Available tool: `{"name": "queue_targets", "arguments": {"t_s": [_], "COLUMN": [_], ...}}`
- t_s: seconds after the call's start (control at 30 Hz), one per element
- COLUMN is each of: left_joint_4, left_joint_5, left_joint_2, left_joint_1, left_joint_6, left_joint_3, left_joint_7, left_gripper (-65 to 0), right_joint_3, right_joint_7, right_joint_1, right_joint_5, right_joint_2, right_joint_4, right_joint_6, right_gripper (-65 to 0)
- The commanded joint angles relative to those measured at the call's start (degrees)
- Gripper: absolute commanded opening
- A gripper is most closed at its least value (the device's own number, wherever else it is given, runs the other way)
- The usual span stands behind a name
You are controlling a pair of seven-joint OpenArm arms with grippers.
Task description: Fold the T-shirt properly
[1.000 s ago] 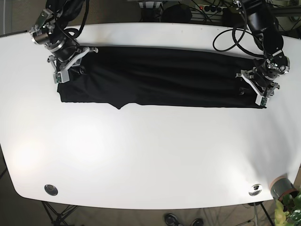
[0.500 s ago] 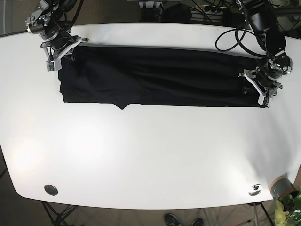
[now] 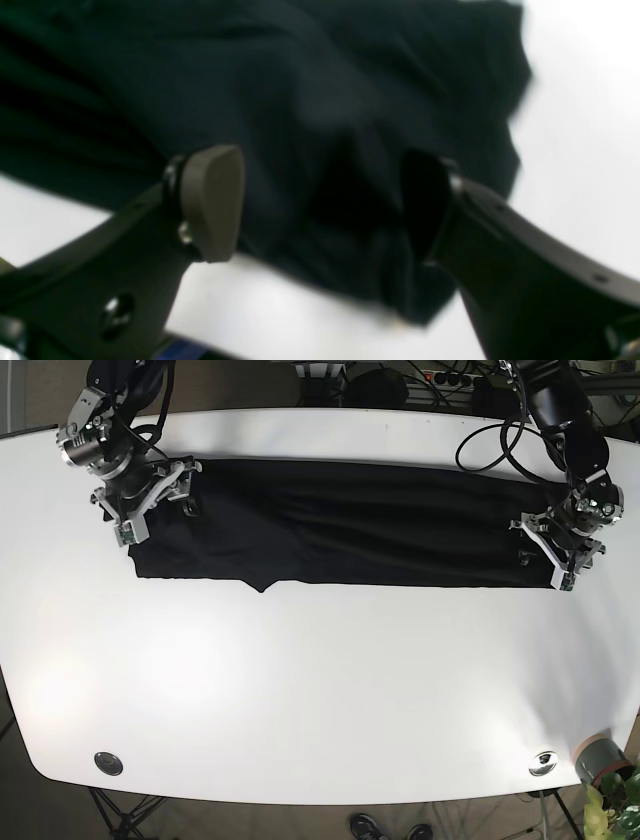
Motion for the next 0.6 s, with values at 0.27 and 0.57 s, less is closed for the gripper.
{"name": "queue_targets", "arguments": {"t_s": [0.27, 0.57], "left_joint_4": [7.4, 4.6], "left_joint_5": [-1.2, -1.0], "left_joint_2": [-0.9, -1.2], "left_joint_1": [3.8, 6.1], "left_joint_6": [0.1, 0.1], "left_joint_3": [-0.1, -0.1], "left_joint_7": [-0.8, -0.9], "left_gripper": [-26.7, -26.7], "right_joint_3": [-14.0, -12.7], "right_joint_7": [7.5, 14.9], "right_joint_1": [3.6, 3.6], "right_joint_5": [-23.3, -28.4], "right_joint_2": [-1.3, -2.9], "right_joint_4": [-1.8, -11.2], "right_joint_6": [0.08, 0.08], "right_gripper": [-25.5, -25.5]}}
